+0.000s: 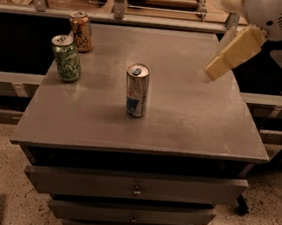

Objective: Knock redbull can over

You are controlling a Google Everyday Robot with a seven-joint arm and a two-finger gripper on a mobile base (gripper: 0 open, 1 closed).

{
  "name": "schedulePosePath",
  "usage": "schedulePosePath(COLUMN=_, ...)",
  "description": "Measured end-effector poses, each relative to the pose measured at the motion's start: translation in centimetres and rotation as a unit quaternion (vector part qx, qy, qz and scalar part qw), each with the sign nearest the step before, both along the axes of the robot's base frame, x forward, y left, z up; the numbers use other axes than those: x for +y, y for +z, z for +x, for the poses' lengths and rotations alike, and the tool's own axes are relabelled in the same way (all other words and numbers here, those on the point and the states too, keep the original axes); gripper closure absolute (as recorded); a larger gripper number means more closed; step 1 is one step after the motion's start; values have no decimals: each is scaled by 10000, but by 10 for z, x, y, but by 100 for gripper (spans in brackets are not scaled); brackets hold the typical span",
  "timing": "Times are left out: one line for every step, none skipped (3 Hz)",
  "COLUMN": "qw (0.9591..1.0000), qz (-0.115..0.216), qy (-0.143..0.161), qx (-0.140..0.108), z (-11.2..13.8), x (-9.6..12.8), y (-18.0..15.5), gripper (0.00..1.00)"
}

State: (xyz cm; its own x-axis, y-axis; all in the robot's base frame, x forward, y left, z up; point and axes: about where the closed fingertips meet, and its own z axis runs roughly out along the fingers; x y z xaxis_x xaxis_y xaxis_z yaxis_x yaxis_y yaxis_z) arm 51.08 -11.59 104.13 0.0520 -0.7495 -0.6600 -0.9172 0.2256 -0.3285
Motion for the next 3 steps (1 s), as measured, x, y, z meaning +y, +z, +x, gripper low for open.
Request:
schedulePosePath(qw=9979, qz=643, qy=-46, qx=-101, z=16, x=20, y=-28, gripper=0)
schedulePosePath(qw=9940, qz=1085, qy=-60, qx=-148, z=36, x=39, y=-53, gripper=0)
schedulePosePath(qw=9905, qz=1369, qy=-107, qx=-68, z=51, x=54, y=-80, gripper=0)
